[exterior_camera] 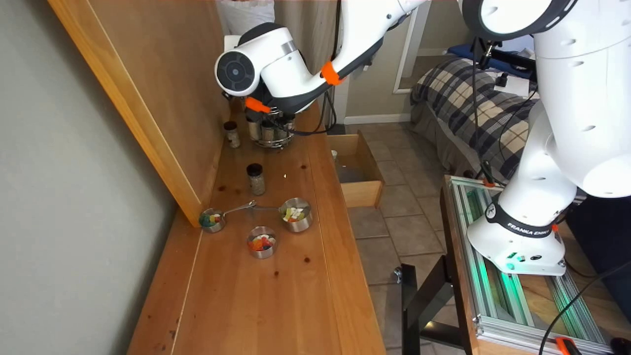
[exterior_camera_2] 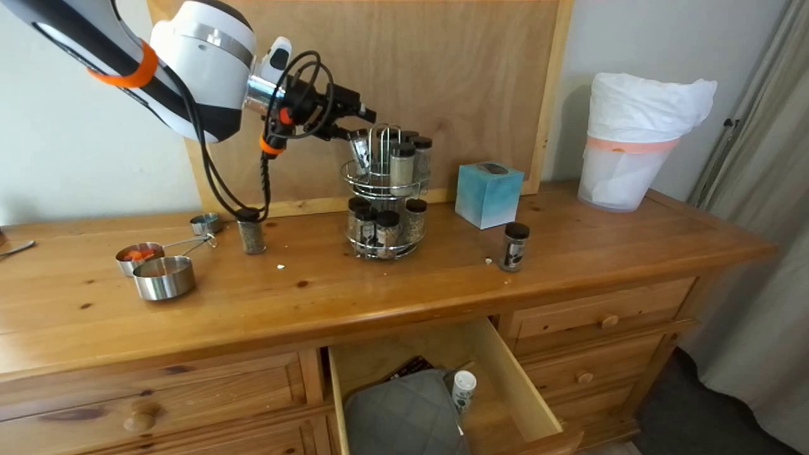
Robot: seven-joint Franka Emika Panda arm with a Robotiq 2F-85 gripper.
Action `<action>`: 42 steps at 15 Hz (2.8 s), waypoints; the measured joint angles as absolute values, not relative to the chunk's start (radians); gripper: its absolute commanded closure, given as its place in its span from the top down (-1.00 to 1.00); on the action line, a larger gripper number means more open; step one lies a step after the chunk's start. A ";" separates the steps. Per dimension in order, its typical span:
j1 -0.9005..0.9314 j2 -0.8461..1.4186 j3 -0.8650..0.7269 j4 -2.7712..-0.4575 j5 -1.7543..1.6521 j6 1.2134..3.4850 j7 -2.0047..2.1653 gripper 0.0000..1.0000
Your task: Straighten up the tilting container on the seasoning rack
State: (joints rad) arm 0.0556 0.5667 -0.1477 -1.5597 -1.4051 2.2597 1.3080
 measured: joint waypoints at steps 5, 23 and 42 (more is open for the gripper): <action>0.050 0.563 -0.143 -1.559 -1.405 2.240 1.306 1.00; 0.016 0.548 -0.113 -1.558 -1.386 2.224 1.306 1.00; 0.021 0.526 -0.067 -1.548 -1.267 2.057 1.226 1.00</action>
